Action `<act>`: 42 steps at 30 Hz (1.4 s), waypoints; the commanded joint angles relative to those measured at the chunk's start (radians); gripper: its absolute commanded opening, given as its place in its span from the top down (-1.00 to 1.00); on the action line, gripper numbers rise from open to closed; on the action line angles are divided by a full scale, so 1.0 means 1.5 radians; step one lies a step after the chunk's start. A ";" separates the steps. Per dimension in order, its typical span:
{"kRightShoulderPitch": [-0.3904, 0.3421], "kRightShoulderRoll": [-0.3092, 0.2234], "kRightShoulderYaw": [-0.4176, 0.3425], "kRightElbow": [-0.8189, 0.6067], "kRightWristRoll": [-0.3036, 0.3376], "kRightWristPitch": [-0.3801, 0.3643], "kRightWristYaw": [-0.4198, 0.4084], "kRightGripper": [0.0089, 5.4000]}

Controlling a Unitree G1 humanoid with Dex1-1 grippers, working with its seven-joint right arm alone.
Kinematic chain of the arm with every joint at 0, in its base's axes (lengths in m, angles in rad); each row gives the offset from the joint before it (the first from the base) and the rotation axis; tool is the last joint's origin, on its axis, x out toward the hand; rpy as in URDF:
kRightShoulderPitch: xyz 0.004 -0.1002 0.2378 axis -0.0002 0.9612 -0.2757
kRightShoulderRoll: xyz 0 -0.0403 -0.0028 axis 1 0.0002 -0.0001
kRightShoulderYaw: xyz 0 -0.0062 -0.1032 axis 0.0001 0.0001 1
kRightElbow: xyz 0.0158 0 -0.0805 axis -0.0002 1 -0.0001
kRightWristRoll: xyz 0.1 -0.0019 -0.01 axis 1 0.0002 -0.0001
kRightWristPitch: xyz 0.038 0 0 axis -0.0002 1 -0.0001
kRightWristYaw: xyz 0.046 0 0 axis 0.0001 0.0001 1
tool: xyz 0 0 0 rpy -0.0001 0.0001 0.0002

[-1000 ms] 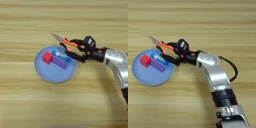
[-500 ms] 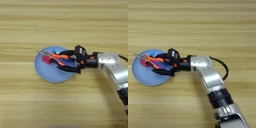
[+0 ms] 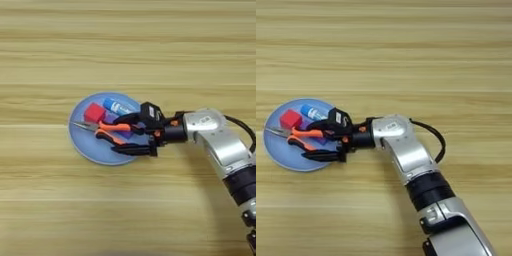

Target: Move the objects on the table

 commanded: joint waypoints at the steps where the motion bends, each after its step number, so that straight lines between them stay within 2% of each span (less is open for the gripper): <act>1: -0.056 0.000 -0.009 -0.015 -0.001 -0.029 -0.016 -0.28; 21: -0.080 0.033 -0.013 0.082 -0.023 -0.070 -0.031 -0.28; 22: -0.081 0.034 -0.014 0.087 -0.024 -0.073 -0.032 -0.39; 33: -0.090 0.036 -0.024 0.096 -0.017 -0.073 -0.036 -0.92; 39: -0.092 0.031 -0.045 0.049 0.010 -0.049 -0.032 -0.98; 42: -0.093 0.027 -0.066 0.001 0.040 -0.016 -0.035 -0.98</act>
